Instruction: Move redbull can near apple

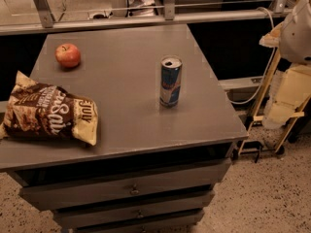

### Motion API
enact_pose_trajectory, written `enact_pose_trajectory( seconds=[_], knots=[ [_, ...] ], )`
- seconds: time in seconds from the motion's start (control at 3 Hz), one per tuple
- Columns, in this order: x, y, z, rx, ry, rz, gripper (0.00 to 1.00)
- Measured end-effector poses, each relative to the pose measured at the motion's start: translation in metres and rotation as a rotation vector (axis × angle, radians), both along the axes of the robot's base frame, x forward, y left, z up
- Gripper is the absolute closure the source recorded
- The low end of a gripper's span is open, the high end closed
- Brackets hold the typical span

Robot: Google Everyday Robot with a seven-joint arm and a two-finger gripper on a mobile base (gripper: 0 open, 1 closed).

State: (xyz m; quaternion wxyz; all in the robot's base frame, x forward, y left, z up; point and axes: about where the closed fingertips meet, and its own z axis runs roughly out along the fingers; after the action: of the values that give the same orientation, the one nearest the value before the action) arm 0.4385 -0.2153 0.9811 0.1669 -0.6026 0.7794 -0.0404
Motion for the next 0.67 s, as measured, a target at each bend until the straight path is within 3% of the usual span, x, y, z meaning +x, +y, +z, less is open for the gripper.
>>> enact_pose_trajectory(
  seconds=[0.67],
  knots=[
    [0.0029,0.0039,-0.0007,0.014,-0.005,0.007,0.00]
  ],
)
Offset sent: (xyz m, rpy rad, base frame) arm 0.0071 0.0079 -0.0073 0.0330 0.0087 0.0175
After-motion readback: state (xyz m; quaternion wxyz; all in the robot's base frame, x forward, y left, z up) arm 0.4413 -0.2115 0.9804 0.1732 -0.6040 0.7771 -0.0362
